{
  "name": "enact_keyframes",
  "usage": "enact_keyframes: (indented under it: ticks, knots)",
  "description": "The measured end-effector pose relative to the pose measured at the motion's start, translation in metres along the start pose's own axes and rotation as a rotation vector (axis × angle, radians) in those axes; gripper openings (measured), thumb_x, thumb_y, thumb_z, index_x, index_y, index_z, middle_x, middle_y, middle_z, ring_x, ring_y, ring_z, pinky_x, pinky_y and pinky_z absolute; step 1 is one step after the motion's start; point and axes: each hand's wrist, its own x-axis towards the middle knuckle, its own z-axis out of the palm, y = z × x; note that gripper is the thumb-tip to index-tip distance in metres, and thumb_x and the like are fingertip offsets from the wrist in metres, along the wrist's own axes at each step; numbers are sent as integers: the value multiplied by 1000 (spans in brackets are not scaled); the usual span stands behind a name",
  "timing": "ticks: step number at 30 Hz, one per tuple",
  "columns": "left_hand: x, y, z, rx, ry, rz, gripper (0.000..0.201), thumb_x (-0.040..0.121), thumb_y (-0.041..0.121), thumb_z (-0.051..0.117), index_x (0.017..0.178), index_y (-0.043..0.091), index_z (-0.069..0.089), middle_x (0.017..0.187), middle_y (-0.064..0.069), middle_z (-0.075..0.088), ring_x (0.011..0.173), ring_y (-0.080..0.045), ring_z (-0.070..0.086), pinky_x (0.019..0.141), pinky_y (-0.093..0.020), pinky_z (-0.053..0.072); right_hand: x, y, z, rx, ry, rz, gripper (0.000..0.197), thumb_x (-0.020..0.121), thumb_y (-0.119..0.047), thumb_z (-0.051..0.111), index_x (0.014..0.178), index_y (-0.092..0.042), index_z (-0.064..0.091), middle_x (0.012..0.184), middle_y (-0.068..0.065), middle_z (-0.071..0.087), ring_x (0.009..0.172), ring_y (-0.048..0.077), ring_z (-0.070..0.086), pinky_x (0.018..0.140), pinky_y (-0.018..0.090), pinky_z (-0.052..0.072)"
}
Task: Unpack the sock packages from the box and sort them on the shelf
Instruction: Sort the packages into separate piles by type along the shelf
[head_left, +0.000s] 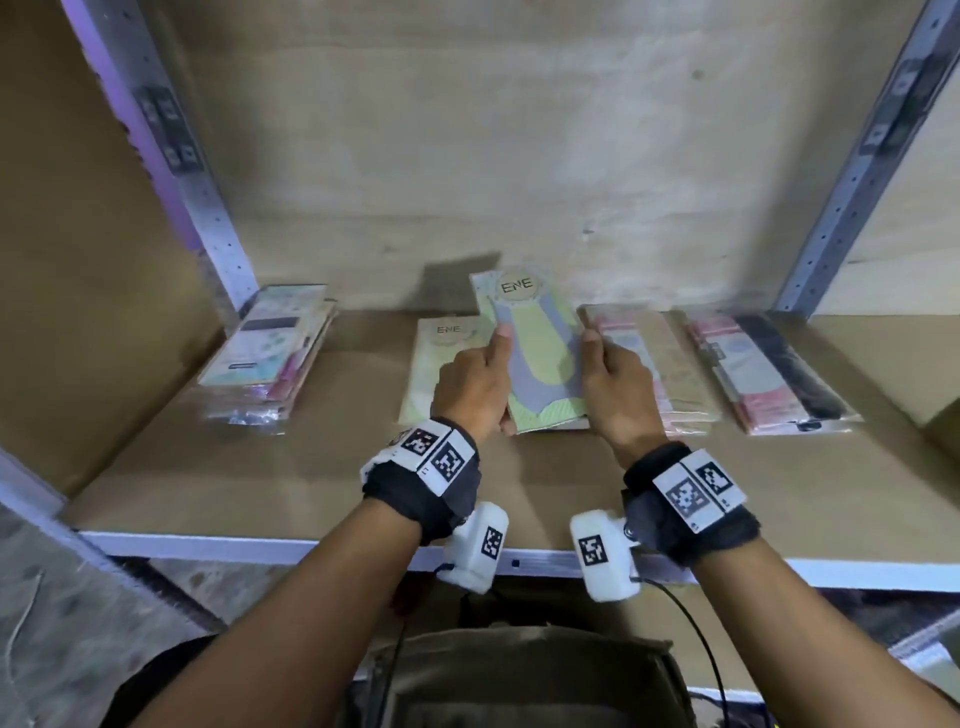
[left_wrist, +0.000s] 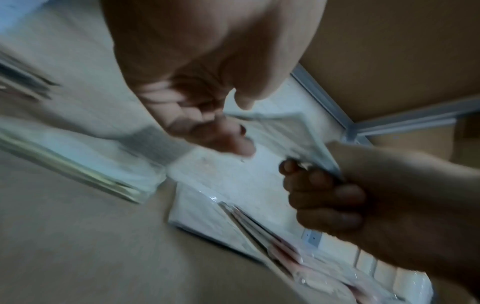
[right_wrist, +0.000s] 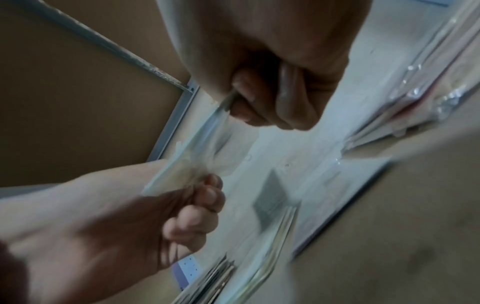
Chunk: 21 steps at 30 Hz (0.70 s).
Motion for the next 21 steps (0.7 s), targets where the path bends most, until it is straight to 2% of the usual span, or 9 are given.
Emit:
enact_keyframes:
  ticks: [2,5,7,9,12,15,17,19,21]
  knots:
    - [0,5,12,97,83,-9,72,98,67,21,102,11,67,104,-20,70,98,-38,66,92,-43,52,1,-1,-6,44,-25,57,57,103,-49,31,88,-4,61,80,7,59,83,32,60,79,53,55]
    - [3,13,20,127,142,-63,72,100,63,20,124,10,62,130,-20,60,121,-39,51,99,-42,39,4,1,-15,45,28,-23,50,103,-51,31,74,-18,55,79,3,57,77,24,52,70,35,43]
    - [3,16,23,105,153,-94,70,101,62,21,130,11,59,134,-21,57,123,-39,50,100,-43,38,4,3,-19,-44,89,-123,51,105,-47,32,60,-26,44,64,-4,52,64,18,47,59,27,30]
    - [2,17,27,117,179,-65,68,102,60,20,131,13,58,133,-20,58,123,-39,49,100,-43,38,4,5,-19,-76,112,-156,55,105,-46,33,53,-30,35,52,-8,43,55,8,41,52,19,29]
    - [3,20,31,78,241,25,67,103,58,19,125,13,63,123,-20,63,119,-40,50,97,-42,38,7,7,-22,-30,113,-107,60,104,-48,35,47,-31,43,43,-10,42,50,7,37,51,24,25]
    - [6,23,37,-101,251,90,69,103,55,29,90,-4,62,96,-28,64,98,-47,53,84,-45,44,10,10,-22,253,75,53,55,102,-52,36,76,-17,67,60,-13,55,58,16,46,57,30,34]
    - [5,24,40,-305,227,91,64,100,56,39,63,4,50,67,-16,53,71,-38,42,67,-39,38,8,12,-20,502,-2,227,60,101,-54,38,103,-2,67,80,11,60,64,21,51,53,30,41]
    - [5,24,40,-443,164,71,66,93,60,41,66,0,48,69,-11,52,70,-24,41,67,-36,36,6,12,-18,631,-46,296,56,100,-56,40,108,-8,68,81,12,57,58,20,49,44,23,39]
    - [5,23,38,-436,147,62,70,95,60,41,73,-5,55,76,-18,60,73,-24,45,69,-41,43,8,12,-18,573,-48,263,59,101,-56,39,112,-5,66,84,12,59,62,24,52,48,27,43]
